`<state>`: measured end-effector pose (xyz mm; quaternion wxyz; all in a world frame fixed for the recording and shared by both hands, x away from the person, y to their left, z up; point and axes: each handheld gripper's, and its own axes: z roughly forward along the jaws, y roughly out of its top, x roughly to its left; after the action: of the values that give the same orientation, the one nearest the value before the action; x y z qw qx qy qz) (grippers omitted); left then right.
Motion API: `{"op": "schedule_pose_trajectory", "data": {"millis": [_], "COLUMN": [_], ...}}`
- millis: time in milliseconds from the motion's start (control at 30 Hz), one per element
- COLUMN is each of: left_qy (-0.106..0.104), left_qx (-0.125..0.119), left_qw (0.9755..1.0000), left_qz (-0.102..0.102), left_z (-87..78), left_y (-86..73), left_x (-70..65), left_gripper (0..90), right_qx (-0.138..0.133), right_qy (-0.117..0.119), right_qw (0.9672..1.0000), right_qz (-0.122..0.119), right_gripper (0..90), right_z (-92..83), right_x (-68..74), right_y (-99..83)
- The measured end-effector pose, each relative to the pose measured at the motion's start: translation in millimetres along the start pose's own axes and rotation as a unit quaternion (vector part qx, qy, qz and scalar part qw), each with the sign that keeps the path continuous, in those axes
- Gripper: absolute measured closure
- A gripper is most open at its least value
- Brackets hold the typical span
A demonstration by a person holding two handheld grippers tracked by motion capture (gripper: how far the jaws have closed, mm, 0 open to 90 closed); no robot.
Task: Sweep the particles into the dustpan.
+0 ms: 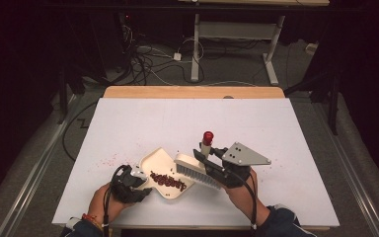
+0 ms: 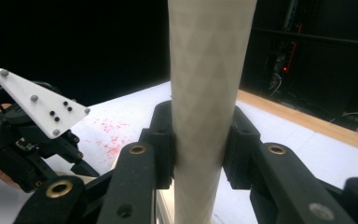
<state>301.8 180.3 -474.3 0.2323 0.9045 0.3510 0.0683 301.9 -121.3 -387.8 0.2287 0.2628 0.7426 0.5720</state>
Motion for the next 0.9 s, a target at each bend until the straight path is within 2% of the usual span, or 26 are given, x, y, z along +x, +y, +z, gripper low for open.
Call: {"op": "schedule_pose_trajectory", "data": {"millis": [167,300,333,400,467,533,633,667,733,767,800,900], "left_qy": [-0.005,-0.009,-0.01,-0.011,-0.013,-0.017,-0.02,-0.019,-0.018,-0.019,-0.019,-0.019], "left_qx": [-0.004,-0.005,-0.005,-0.006,-0.005,-0.006,-0.004,-0.005,-0.004,-0.004,-0.003,0.001], "left_qw": [1.0,0.9999,0.9999,0.9999,0.9999,0.9998,0.9997,0.9997,0.9997,0.9997,0.9997,0.9996], "left_qz": [-0.001,-0.003,-0.003,-0.004,-0.005,-0.009,-0.011,-0.013,-0.015,-0.017,-0.016,-0.019], "left_z": [-0.2,-0.2,-0.4,-0.6,-1.0,-1.3,-2.1,-2.4,-3.4,-3.8,-4.5,-5.3], "left_y": [-1.2,-1.6,-1.7,-2.2,-2.9,-3.5,-4.4,-4.8,-6.1,-6.8,-7.0,-7.2], "left_x": [1.5,2.9,3.3,4.2,5.5,6.9,9.3,10.1,12.1,13.5,15.1,21.7], "left_gripper": [63.4,63.4,63.4,63.4,63.4,63.3,63.4,63.4,63.3,63.3,63.3,63.3], "right_qx": [0.003,0.004,0.003,0.003,-0.001,-0.007,-0.014,-0.014,-0.015,-0.015,-0.01,-0.003], "right_qy": [-0.018,-0.027,-0.038,-0.048,-0.052,-0.064,-0.082,-0.082,-0.08,-0.08,-0.082,-0.087], "right_qw": [0.9997,0.9995,0.9988,0.9982,0.9981,0.9975,0.9955,0.9955,0.9961,0.9961,0.996,0.9953], "right_qz": [-0.018,-0.019,-0.03,-0.036,-0.033,-0.03,-0.045,-0.045,-0.034,-0.034,-0.034,-0.042], "right_gripper": [69.9,69.9,69.8,69.8,69.8,69.9,69.9,69.9,69.9,69.9,69.9,69.9], "right_z": [-1.4,-0.8,1.2,5.3,7.9,17.9,30.8,30.8,45.8,45.8,56.4,70.6], "right_x": [-8.7,-14.0,-17.9,-23.1,-26.1,-33.1,-36.1,-36.1,-41.3,-41.3,-44.1,-48.3], "right_y": [1.1,0.4,-0.4,-0.5,-0.8,-2.2,-4.1,-4.1,-5.1,-5.1,-5.1,-4.6]}}
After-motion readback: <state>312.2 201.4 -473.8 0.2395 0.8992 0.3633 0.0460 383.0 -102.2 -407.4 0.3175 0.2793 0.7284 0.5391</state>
